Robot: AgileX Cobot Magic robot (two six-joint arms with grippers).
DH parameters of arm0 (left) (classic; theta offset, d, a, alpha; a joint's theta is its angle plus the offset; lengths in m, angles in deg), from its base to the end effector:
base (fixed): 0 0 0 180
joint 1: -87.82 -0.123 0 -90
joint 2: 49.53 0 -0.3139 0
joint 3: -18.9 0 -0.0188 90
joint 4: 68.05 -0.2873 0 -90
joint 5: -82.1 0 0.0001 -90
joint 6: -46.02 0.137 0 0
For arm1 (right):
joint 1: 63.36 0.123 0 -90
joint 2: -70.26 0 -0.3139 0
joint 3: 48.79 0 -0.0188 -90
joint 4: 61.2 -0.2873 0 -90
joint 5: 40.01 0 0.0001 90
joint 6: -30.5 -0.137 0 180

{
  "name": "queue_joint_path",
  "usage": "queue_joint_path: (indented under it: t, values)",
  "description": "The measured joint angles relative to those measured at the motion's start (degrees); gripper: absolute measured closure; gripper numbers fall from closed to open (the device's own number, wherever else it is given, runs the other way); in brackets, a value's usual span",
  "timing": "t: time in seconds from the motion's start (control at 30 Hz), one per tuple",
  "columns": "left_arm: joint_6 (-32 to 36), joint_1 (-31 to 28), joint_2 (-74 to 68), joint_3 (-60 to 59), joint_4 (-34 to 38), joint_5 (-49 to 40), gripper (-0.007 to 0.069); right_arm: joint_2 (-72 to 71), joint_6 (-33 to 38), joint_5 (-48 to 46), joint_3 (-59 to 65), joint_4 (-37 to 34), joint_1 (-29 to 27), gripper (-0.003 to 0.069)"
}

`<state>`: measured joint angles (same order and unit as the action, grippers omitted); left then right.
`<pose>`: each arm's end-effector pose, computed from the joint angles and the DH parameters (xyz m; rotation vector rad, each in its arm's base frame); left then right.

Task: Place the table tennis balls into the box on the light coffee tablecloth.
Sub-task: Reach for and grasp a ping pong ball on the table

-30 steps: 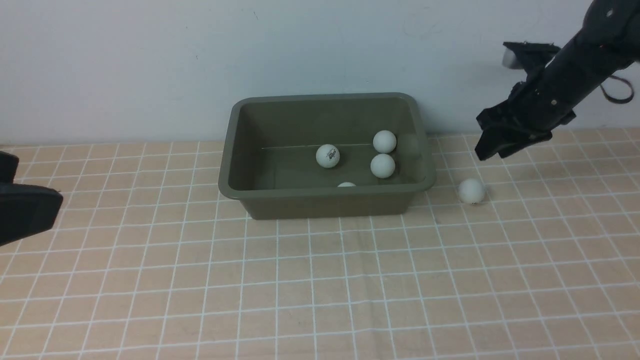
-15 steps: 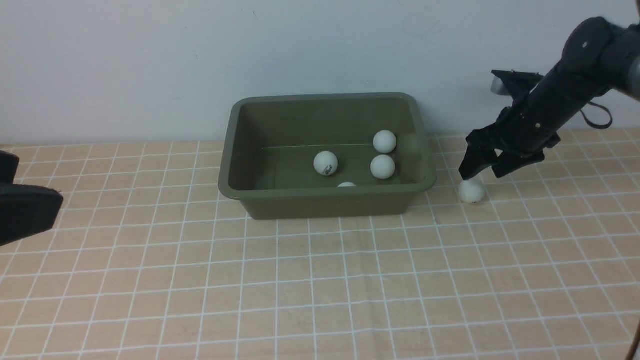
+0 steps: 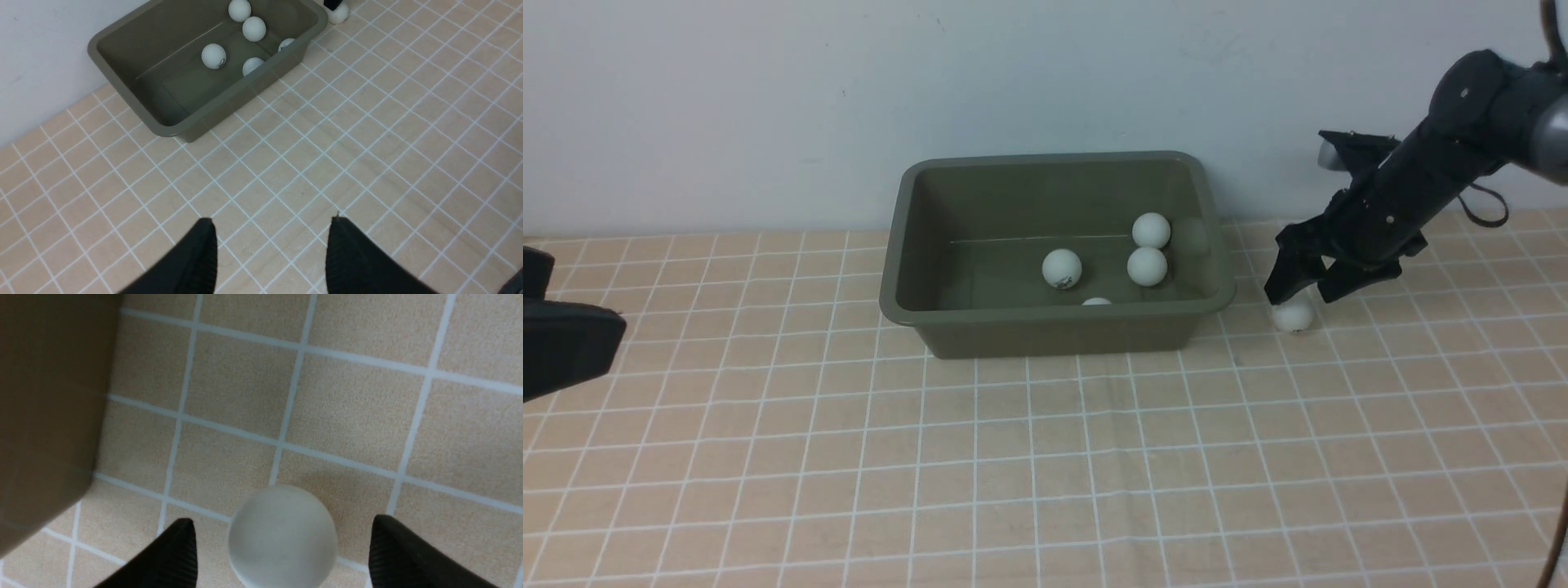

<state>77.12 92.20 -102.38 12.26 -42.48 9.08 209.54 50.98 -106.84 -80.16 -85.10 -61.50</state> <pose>0.1381 -0.0673 0.4537 0.7396 2.0988 -0.3067 0.5309 0.0683 0.1312 -0.3540 2.9173 0.5520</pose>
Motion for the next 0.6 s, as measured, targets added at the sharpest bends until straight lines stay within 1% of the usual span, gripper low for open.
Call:
queue_joint_path:
  t: [0.23, 0.3, 0.33, 0.43, 0.47, 0.6]
  values:
    - [0.00, 0.00, 0.00, 0.00, 0.00, 0.00, 0.0327, 2.30, -0.12, 0.16, -0.13, -0.07, 2.00, 0.0152]
    - [0.00, 0.00, 0.00, 0.00, 0.00, 0.00, 0.0327, 2.58, -1.82, 0.40, -0.18, 1.01, 2.47, 0.0185]
    - [0.00, 0.00, 0.00, 0.00, 0.00, 0.00, 0.0327, 2.58, -2.02, 0.47, -0.18, 1.15, 2.47, 0.0185]
    - [0.00, 0.00, 0.00, 0.00, 0.00, 0.00, 0.0327, 2.58, -5.68, 0.48, -0.24, 4.68, 2.54, 0.0290]
    - [0.00, 0.00, 0.00, 0.00, 0.00, 0.00, 0.0327, 2.58, -6.63, 0.05, -0.48, 5.99, 2.54, 0.0300]
    - [0.00, 0.00, 0.00, 0.00, 0.00, 0.00, 0.0327, 2.58, -8.00, -3.18, -3.15, 11.41, 2.54, 0.0298]
